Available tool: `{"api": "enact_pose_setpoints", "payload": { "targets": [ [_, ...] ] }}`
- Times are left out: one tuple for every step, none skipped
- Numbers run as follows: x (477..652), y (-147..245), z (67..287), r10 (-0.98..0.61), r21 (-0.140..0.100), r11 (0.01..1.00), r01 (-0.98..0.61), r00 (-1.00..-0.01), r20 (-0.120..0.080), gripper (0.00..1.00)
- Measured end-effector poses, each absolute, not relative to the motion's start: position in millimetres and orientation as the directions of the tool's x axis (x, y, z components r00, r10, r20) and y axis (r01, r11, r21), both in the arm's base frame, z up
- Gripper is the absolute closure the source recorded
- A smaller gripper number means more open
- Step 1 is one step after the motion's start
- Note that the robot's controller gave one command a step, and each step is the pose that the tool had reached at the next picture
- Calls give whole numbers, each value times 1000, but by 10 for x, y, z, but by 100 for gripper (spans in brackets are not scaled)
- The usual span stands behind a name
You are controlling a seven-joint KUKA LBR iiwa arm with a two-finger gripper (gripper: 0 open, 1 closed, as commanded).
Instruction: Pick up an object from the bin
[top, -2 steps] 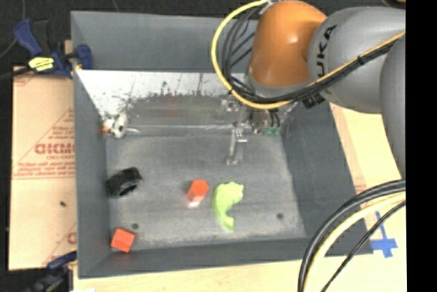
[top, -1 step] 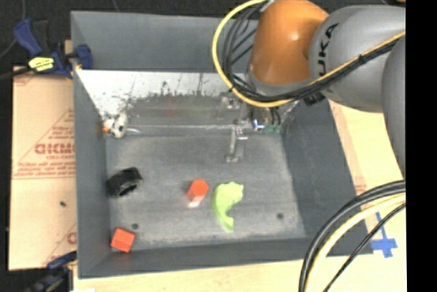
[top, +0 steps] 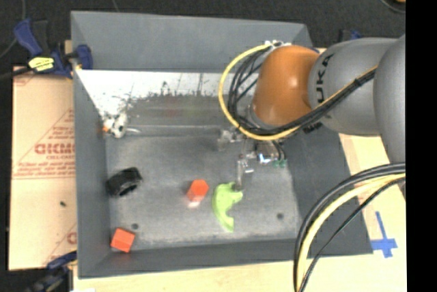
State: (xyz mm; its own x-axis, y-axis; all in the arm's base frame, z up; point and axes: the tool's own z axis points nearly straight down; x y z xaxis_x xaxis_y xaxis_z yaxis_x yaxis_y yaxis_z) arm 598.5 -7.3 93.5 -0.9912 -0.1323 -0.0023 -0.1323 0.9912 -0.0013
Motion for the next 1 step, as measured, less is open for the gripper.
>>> {"api": "enact_pose_setpoints", "payload": {
  "targets": [
    [6000,-129,718,-7,0,1000,-7,-1000,-4,0]
  ]
}}
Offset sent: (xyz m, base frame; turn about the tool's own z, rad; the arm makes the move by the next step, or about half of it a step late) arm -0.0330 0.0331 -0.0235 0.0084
